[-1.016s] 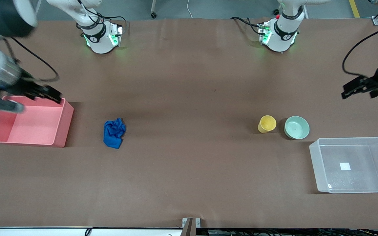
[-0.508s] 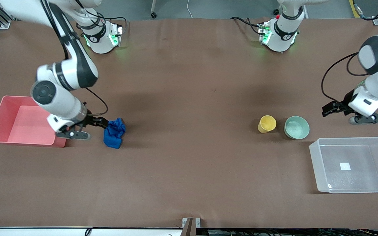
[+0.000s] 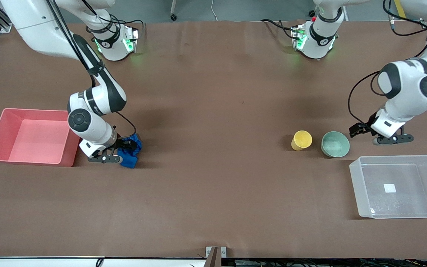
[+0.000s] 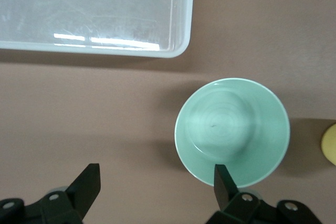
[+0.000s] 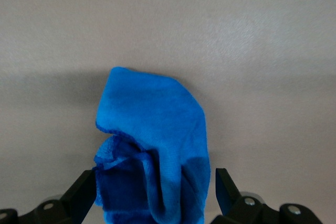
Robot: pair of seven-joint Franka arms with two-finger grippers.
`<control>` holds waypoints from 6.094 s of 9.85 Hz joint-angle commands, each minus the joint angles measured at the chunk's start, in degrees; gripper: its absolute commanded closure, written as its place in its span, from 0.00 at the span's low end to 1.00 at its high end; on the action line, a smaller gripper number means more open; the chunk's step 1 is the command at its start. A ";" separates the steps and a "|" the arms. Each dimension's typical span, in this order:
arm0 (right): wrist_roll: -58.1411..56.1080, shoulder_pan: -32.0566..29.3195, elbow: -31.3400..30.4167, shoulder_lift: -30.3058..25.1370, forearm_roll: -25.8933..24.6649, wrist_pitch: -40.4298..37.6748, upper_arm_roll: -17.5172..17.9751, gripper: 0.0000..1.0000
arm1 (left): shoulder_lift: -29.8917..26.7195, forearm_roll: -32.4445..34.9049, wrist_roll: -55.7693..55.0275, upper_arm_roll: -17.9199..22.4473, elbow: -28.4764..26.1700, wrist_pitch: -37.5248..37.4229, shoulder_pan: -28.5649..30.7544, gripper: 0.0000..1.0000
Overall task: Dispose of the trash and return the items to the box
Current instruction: 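Reach the right gripper to the blue cloth while the left gripper reaches the bowl, then lift the cloth with the right gripper while the left gripper lifts the bowl, then drop the cloth into the bin while the left gripper lowers the bowl, then move the left gripper from the box to the yellow cup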
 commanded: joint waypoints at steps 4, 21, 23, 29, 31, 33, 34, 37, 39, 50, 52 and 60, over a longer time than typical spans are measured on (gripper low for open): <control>1.55 -0.21 -3.56 -0.31 -1.60 4.88 0.29 0.96 | 9.49 0.66 0.50 -0.53 -0.63 9.87 -0.03 0.06; -43.60 -1.18 8.87 -13.51 -2.22 -24.19 -31.50 0.98 | 20.10 0.31 12.61 -3.16 46.60 -18.68 4.00 1.00; -44.67 -2.31 1.57 -11.05 -2.13 -14.75 -32.49 0.96 | 28.27 0.31 14.99 -3.08 53.99 -18.68 6.54 1.00; -44.32 -2.32 1.80 -3.99 6.12 -7.95 -31.53 0.00 | 38.06 0.14 18.87 -2.99 57.20 -17.45 12.18 0.93; -41.44 -2.67 3.55 -10.47 7.18 -13.27 -28.38 0.00 | 38.25 0.22 17.90 -2.99 56.24 -17.19 12.18 0.85; -33.20 -5.21 4.78 -18.82 9.12 -20.39 -21.72 0.00 | 37.20 0.22 17.64 -3.07 56.24 -17.27 11.92 0.51; -27.42 -5.39 6.36 -21.90 9.12 -24.87 -19.25 0.00 | 36.06 0.22 17.72 -3.16 56.24 -17.53 11.83 0.31; -22.43 -2.32 22.31 -24.30 9.12 -46.29 -18.70 0.00 | 29.31 0.49 15.89 -3.34 55.63 -24.02 9.56 0.23; -23.05 -2.67 31.64 -24.30 9.03 -54.23 -18.78 0.00 | 21.50 1.01 12.47 -3.25 52.39 -31.30 5.34 0.16; -23.31 -3.03 30.02 -30.81 9.12 -56.29 -18.87 0.00 | -8.16 0.31 -7.22 -19.23 3.72 -15.05 3.13 0.16; -23.31 -2.94 30.28 -30.54 8.59 -56.29 -18.78 0.00 | -3.97 0.31 -9.52 -20.82 -0.19 -5.70 2.95 0.16; -22.70 -2.76 30.54 -30.54 8.51 -56.29 -18.69 0.00 | 10.11 4.36 -9.69 -20.83 1.74 5.22 2.87 0.61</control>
